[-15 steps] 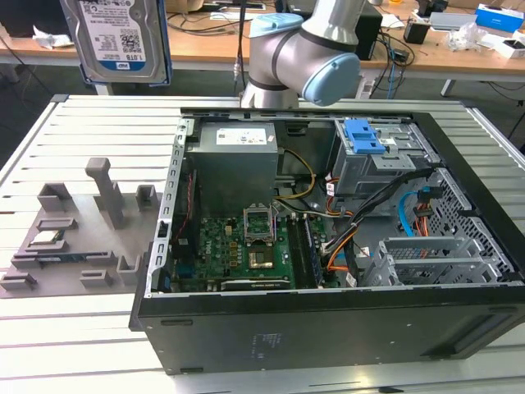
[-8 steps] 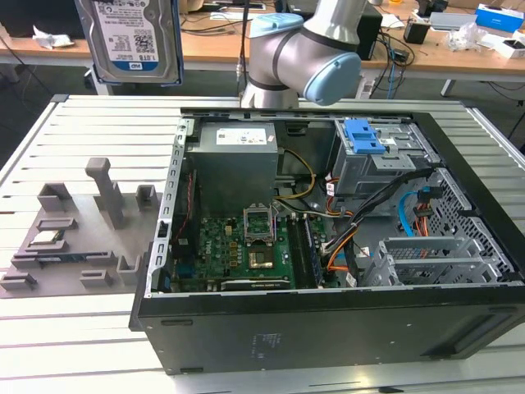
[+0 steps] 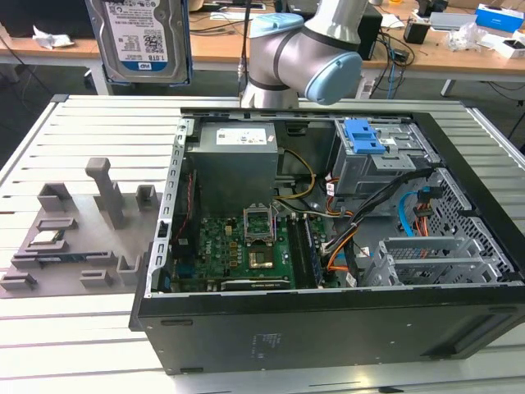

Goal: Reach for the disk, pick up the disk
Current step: 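Pick up the disk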

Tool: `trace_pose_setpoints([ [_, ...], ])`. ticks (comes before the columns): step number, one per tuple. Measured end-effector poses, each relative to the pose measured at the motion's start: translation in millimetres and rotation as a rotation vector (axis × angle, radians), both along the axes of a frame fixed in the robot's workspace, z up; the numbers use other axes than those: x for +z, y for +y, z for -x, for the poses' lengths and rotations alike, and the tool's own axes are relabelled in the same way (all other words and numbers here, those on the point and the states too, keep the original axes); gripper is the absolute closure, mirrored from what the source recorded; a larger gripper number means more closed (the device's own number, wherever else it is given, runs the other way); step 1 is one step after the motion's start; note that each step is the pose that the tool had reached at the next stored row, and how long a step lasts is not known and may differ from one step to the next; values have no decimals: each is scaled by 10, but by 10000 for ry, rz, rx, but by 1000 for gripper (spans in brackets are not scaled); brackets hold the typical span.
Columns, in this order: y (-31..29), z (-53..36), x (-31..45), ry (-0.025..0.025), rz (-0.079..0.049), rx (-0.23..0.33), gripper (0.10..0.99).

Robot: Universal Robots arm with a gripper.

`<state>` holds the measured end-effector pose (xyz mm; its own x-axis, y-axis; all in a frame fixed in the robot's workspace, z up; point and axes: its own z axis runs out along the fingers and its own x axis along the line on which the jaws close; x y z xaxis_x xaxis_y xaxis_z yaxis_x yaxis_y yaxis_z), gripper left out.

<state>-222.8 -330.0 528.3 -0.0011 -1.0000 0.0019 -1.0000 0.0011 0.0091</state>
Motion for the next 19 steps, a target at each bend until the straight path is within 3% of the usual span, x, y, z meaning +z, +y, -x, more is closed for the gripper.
trace_pose_setpoints([
  [19,0,-564,0,-1,0,0,722],
])
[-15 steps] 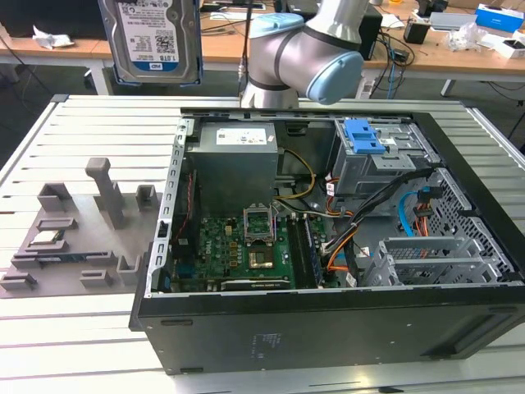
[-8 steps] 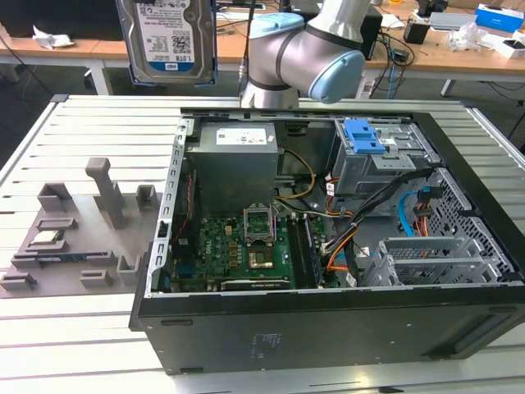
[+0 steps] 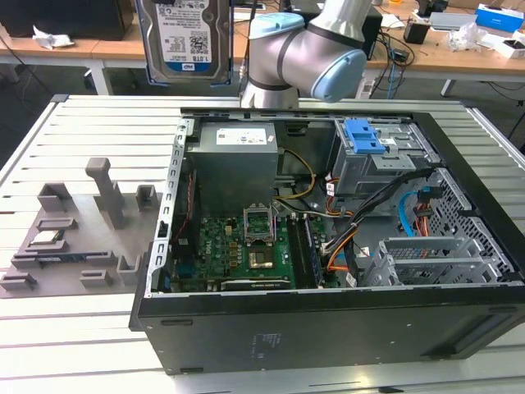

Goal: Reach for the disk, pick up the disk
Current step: 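Pick up the disk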

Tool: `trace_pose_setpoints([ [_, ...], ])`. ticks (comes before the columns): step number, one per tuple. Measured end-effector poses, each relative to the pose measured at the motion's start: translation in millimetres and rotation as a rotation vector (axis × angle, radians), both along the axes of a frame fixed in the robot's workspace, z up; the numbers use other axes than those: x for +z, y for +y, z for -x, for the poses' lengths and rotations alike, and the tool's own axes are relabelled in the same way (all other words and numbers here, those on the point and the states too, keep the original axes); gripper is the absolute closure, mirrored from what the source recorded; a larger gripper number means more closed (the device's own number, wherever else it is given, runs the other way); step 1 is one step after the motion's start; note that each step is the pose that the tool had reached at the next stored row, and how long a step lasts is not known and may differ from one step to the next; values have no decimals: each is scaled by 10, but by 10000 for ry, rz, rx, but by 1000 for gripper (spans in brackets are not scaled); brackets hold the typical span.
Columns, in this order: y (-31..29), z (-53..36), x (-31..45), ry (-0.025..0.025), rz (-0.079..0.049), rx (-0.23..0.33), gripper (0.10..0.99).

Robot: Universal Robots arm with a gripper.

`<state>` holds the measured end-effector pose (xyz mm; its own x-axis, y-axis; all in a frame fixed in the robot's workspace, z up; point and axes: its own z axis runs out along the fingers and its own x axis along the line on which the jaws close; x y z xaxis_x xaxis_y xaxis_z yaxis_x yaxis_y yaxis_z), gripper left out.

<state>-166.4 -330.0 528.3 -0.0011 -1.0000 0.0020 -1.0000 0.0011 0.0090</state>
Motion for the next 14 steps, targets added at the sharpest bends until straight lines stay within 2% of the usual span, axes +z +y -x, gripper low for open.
trace_pose_setpoints([
  [4,0,-141,0,1,0,0,722],
  [8,0,-214,0,0,0,-1,722],
  [14,0,-385,0,0,0,-1,722],
])
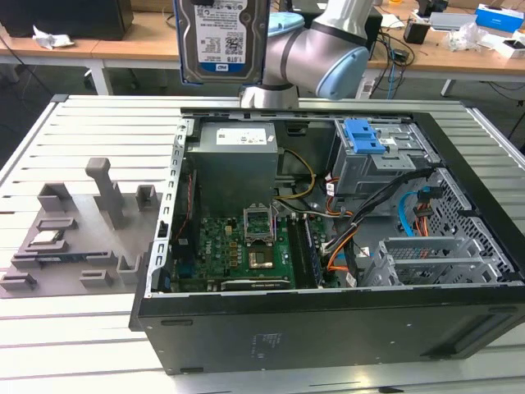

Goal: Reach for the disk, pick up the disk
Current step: 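Pick up the disk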

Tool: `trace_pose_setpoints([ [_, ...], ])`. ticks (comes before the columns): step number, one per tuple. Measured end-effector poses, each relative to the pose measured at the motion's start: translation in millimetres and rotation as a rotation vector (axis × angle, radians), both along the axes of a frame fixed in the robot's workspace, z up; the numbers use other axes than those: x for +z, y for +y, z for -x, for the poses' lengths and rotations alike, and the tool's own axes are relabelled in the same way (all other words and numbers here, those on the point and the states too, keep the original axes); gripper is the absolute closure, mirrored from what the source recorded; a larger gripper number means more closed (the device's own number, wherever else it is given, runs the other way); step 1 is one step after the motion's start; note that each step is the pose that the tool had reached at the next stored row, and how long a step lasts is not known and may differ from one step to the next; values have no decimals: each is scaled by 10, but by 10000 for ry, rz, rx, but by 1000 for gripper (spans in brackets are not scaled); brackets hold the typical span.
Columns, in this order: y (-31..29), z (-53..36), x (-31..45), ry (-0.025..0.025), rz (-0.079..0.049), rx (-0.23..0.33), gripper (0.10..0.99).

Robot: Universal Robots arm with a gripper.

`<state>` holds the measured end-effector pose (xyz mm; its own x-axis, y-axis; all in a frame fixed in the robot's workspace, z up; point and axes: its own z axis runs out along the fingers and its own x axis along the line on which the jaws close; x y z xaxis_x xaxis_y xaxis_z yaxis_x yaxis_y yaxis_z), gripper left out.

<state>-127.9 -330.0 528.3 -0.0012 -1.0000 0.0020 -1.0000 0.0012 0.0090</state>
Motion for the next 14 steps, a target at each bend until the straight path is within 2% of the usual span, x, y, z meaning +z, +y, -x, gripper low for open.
trace_pose_setpoints([
  [6,0,-193,0,0,0,1,722],
  [12,0,-351,0,0,0,2,722],
  [14,0,-436,0,0,0,1,722],
])
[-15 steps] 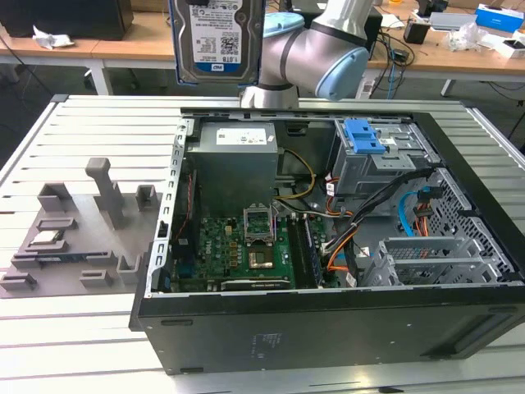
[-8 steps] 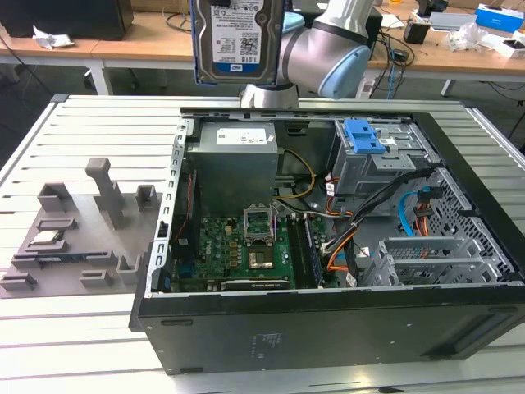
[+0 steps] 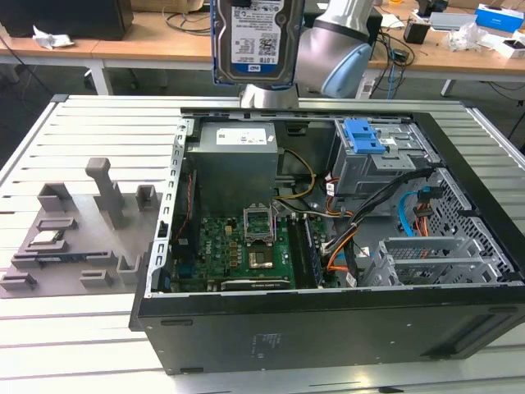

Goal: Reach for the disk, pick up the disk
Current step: 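Pick up the disk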

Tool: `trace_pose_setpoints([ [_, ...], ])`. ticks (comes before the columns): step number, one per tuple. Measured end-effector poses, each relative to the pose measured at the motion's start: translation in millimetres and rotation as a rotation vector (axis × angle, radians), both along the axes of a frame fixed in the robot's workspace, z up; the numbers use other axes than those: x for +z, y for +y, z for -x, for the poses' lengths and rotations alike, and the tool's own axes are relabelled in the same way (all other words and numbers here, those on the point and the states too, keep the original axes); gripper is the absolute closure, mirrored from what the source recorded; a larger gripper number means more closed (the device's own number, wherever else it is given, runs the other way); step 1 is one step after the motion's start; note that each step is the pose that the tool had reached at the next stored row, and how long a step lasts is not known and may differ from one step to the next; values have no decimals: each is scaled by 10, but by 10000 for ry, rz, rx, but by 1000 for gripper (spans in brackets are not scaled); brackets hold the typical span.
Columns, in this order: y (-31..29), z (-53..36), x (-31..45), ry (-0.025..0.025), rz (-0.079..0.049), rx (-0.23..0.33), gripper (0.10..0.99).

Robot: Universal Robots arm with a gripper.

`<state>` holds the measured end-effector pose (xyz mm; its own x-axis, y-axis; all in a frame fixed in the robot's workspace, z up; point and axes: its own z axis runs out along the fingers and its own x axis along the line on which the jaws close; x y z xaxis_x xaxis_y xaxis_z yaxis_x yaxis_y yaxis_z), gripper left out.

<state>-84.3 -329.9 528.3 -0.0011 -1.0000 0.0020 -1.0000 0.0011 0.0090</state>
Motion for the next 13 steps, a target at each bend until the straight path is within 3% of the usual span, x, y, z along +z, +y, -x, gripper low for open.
trace_pose_setpoints([
  [3,0,-121,0,0,0,-1,722],
  [7,0,-210,0,0,0,-1,722],
  [13,1,-461,0,0,0,-1,722],
])
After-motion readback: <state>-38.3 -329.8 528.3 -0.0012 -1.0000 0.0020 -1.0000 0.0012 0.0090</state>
